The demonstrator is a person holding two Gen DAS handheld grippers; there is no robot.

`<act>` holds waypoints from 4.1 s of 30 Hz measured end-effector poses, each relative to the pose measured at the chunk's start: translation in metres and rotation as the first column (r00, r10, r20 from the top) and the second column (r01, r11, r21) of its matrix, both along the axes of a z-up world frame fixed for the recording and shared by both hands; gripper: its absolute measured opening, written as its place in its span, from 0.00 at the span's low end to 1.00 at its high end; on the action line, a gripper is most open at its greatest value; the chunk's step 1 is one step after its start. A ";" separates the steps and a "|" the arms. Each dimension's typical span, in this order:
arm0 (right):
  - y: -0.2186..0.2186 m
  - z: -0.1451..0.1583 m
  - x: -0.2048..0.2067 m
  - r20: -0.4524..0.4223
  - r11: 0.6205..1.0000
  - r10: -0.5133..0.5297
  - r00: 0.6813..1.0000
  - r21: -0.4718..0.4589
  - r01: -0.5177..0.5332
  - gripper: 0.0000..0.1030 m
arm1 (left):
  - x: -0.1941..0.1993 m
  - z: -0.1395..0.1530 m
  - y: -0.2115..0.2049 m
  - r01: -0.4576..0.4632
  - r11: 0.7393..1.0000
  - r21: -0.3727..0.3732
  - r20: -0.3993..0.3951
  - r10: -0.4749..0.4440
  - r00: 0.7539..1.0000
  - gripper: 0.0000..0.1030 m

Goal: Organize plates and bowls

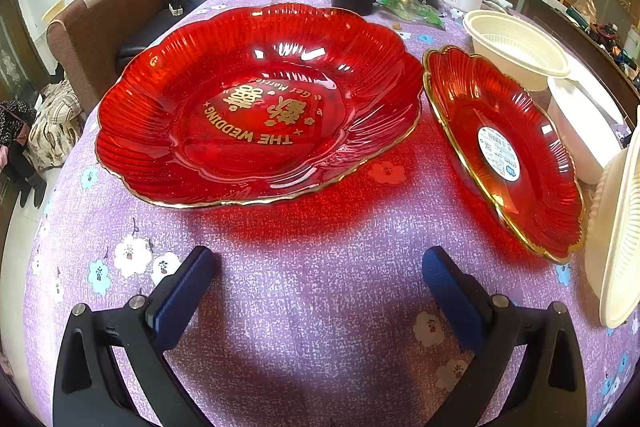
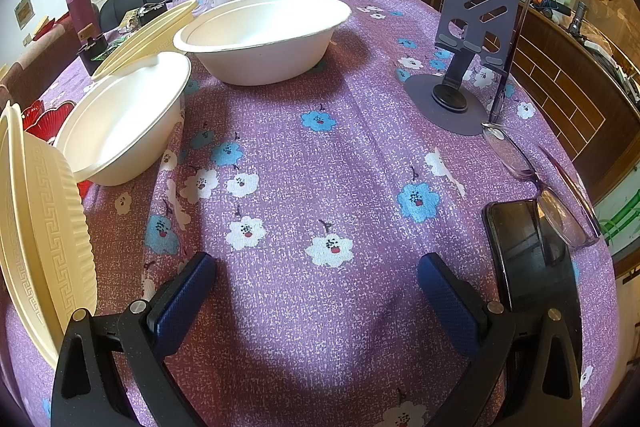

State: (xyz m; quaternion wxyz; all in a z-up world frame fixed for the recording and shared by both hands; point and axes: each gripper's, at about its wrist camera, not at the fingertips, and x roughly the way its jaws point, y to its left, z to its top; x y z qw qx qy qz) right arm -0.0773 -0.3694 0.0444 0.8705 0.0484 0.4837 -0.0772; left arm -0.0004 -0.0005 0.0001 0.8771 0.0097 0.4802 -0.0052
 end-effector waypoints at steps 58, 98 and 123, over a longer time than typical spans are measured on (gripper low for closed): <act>0.243 0.115 0.186 -0.119 0.783 0.532 0.839 0.446 -0.434 0.50 | 0.066 0.099 0.134 -0.098 0.987 -0.130 -0.154 0.077 0.985 0.64; 0.304 0.049 0.204 -0.201 0.805 0.556 0.806 0.373 -0.462 0.22 | 0.082 0.057 0.143 -0.121 0.992 -0.031 -0.166 0.114 0.979 0.17; 0.323 0.064 0.140 -0.152 0.728 0.637 0.756 0.442 -0.524 0.23 | 0.006 0.073 0.166 -0.192 0.980 -0.050 -0.139 0.183 0.973 0.22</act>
